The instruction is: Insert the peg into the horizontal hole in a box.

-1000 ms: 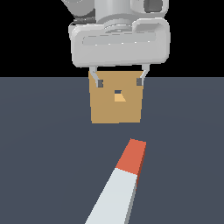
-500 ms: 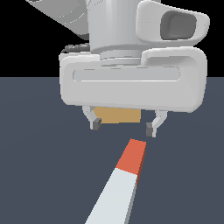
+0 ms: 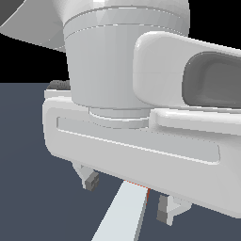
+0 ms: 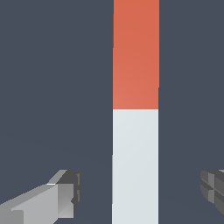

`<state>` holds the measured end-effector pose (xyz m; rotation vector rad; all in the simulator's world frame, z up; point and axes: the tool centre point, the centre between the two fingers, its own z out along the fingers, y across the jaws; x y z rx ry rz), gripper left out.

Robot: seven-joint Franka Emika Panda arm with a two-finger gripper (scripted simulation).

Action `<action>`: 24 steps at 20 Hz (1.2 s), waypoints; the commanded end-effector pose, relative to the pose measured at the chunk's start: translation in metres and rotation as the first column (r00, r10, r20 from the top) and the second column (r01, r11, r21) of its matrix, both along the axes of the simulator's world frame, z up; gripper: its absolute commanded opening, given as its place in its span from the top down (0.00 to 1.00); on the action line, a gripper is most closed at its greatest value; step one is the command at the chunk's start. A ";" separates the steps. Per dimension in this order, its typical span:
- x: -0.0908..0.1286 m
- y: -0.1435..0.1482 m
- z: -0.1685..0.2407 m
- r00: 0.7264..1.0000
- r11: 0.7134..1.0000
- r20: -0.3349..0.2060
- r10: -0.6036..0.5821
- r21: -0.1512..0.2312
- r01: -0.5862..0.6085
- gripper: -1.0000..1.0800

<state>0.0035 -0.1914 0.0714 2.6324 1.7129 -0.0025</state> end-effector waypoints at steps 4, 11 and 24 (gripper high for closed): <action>0.000 -0.002 -0.001 1.000 1.000 0.001 -0.006 0.002 0.006 0.04; -0.001 -0.002 -0.016 1.000 1.000 0.000 -0.007 0.001 0.007 0.04; 0.000 -0.002 -0.051 1.000 1.000 0.001 -0.006 0.002 0.006 1.00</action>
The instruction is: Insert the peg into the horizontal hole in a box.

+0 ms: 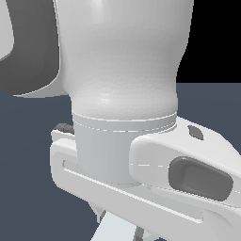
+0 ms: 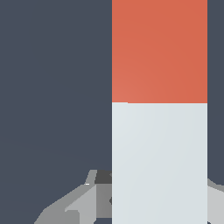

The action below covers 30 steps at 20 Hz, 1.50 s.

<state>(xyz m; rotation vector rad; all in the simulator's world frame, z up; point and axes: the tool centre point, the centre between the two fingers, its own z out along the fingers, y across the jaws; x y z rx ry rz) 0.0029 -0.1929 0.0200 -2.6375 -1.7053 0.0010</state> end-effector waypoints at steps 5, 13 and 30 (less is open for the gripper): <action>0.001 0.000 0.000 1.000 1.000 0.001 0.000 0.000 0.000 1.00; 0.004 0.009 0.006 1.000 1.000 0.001 0.025 -0.001 -0.025 1.00; 0.035 0.171 0.097 0.909 0.909 0.001 0.417 -0.002 -0.417 1.00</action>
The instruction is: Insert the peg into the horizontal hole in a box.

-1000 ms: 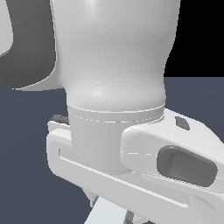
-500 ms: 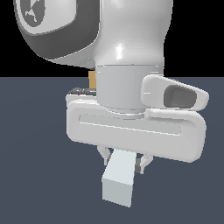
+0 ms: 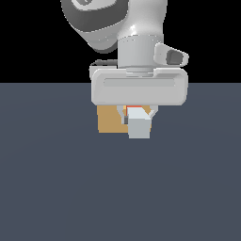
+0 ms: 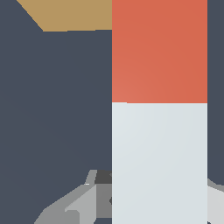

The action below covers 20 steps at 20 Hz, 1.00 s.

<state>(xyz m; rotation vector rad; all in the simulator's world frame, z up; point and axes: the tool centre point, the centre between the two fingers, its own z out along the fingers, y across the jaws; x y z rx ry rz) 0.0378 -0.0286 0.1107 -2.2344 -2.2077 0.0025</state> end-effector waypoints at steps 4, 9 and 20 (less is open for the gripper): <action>0.000 0.012 0.008 1.000 1.000 0.002 0.030 0.000 -0.030 1.00; 0.001 0.011 0.010 0.999 0.999 0.003 0.033 0.001 -0.033 1.00; -0.002 0.032 0.008 0.999 0.999 0.000 0.033 0.001 -0.033 1.00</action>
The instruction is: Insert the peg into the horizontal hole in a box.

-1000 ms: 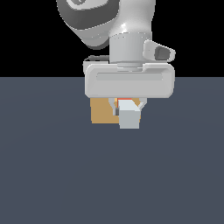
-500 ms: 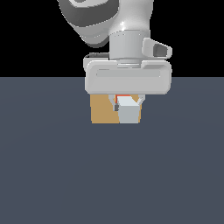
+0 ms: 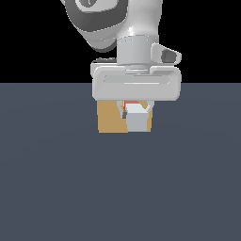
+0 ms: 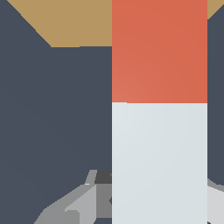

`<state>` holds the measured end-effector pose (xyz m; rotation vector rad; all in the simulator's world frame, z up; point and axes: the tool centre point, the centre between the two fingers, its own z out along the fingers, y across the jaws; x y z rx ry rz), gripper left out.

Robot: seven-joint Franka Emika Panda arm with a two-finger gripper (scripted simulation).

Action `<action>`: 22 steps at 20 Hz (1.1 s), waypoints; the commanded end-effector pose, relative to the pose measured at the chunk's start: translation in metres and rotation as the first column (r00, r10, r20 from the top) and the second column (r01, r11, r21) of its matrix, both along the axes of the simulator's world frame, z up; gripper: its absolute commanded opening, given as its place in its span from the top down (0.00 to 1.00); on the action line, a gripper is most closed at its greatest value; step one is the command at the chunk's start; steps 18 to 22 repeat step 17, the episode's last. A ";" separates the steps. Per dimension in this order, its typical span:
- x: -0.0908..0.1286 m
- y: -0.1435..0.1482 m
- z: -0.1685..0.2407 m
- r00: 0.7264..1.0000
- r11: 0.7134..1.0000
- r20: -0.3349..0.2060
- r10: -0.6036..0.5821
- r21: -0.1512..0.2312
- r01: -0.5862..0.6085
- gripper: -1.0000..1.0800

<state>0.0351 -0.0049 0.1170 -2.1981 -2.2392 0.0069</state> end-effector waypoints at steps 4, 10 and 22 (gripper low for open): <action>0.000 0.039 0.003 1.000 1.000 0.005 0.002 0.001 -0.002 1.00; -0.001 0.087 0.004 1.000 1.000 0.007 0.002 0.001 -0.002 1.00; 0.000 0.103 0.004 1.000 1.000 0.007 0.002 0.001 -0.002 1.00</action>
